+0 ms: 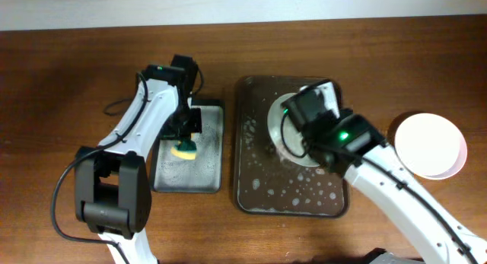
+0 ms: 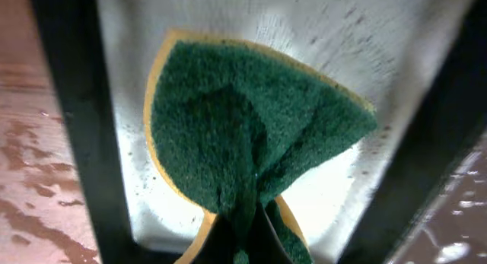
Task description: Clean dirty plates on tray and stack at the side
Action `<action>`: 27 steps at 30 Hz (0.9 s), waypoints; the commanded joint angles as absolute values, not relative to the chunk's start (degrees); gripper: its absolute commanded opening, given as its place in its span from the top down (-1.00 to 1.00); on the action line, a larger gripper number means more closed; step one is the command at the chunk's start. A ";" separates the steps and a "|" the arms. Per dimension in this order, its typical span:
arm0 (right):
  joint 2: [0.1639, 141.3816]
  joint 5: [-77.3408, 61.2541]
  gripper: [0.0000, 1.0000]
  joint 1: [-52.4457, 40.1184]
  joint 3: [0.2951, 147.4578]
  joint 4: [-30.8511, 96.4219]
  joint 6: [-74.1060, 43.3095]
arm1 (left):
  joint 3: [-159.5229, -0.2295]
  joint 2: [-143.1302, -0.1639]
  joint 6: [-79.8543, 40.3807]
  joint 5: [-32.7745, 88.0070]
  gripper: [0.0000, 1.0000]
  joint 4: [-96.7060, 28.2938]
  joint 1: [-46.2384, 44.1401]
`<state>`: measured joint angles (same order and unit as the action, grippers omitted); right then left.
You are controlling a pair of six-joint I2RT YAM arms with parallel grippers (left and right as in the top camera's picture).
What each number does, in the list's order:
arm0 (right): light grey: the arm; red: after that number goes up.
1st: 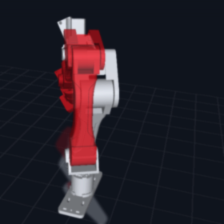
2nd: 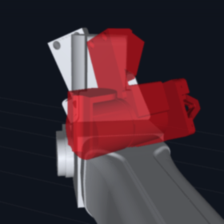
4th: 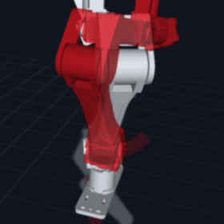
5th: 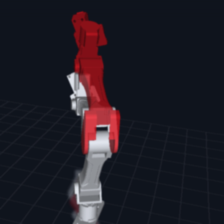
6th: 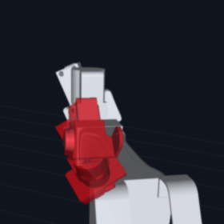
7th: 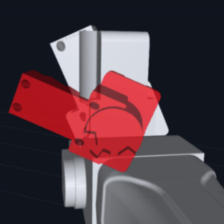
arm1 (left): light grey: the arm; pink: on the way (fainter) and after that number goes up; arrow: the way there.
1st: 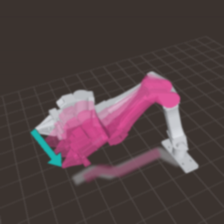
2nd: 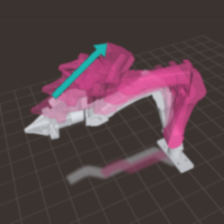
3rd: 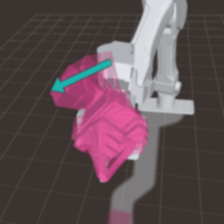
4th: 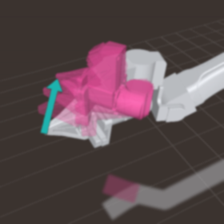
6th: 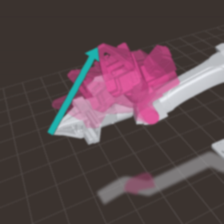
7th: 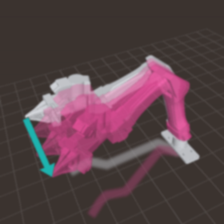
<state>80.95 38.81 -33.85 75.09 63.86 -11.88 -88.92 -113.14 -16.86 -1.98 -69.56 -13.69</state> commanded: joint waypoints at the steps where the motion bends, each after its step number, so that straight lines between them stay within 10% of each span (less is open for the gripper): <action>1: 79.81 50.74 0.92 -39.68 75.22 65.91 -14.90 | -84.55 -112.73 -15.68 -2.85 1.00 -67.85 -13.43; 9: 79.81 62.41 0.92 -48.56 75.22 72.53 -20.27 | -83.79 -110.80 -14.17 -2.15 0.99 -63.92 -13.21; 14: 79.75 62.39 0.92 -48.84 75.24 72.23 -20.47 | -84.40 -102.74 -12.93 2.07 0.20 -65.12 -13.21; 15: 79.75 62.39 0.92 -48.84 75.35 72.25 -20.47 | -84.73 -100.01 -12.93 2.20 -0.12 -65.41 -13.21; 16: 79.64 62.41 0.92 -48.84 75.61 72.25 -20.47 | -84.84 -96.51 -12.95 2.20 -0.87 -65.52 -13.21; 17: 79.55 62.39 0.92 -48.86 75.96 72.27 -20.47 | -84.84 -94.17 -12.95 2.20 -1.00 -65.49 -13.21; 27: 75.18 63.24 0.92 -49.87 80.20 72.71 -18.26 | -84.79 -81.62 -13.80 2.15 -1.00 -64.99 -13.21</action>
